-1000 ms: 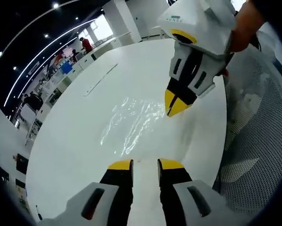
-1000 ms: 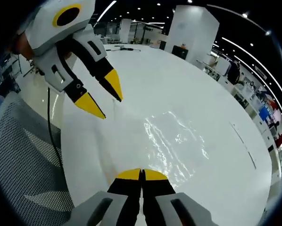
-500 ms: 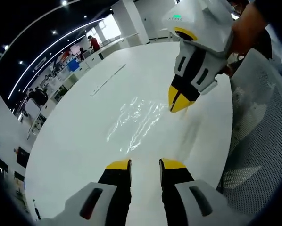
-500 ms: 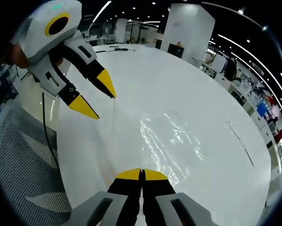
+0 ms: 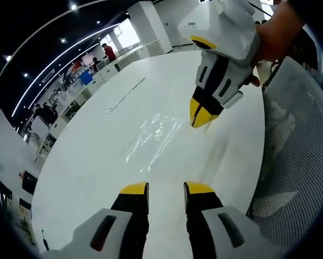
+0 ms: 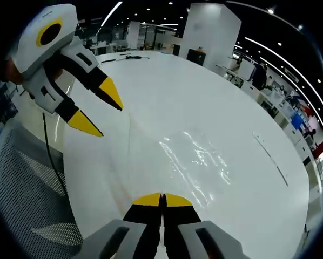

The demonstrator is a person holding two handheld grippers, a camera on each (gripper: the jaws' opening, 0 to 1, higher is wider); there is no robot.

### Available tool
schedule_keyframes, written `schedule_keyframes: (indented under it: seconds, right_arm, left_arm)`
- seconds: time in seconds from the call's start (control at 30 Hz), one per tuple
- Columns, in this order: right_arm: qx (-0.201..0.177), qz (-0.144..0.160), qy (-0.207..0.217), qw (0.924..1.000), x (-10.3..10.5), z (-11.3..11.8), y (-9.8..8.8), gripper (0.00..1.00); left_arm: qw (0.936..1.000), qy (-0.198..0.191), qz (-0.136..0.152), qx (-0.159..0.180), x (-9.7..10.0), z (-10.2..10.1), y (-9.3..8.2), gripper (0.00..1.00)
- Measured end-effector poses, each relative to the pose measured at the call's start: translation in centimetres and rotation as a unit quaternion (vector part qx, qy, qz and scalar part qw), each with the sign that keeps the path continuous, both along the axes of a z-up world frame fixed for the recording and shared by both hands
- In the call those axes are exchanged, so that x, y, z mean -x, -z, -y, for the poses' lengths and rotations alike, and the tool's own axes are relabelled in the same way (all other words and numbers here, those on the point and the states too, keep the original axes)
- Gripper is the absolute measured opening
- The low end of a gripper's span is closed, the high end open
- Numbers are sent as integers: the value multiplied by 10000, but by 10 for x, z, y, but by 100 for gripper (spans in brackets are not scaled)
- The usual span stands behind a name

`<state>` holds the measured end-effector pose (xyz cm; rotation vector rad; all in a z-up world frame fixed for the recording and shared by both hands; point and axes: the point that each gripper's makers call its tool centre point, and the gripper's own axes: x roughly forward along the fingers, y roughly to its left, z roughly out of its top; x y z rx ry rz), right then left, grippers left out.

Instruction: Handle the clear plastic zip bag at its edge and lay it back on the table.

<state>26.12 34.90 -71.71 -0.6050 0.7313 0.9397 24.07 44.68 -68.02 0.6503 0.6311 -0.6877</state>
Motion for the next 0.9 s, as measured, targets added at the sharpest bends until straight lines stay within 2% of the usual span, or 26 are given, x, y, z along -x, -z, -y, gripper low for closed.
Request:
schedule_keyframes:
  seconds: [0.2, 0.6, 0.9]
  right_arm:
    - [-74, 20, 9, 10000, -1, -4, -5, 0]
    - [-34, 87, -33, 10000, -2, -6, -5, 0]
    - [-59, 117, -103, 9999, 0, -11, -8, 0]
  left_arm:
    - [9998, -58, 172, 20, 4, 0, -11, 24]
    - [9997, 56, 249, -28, 15, 3, -11, 24]
    - [9982, 449, 381, -90, 16, 26, -12, 22]
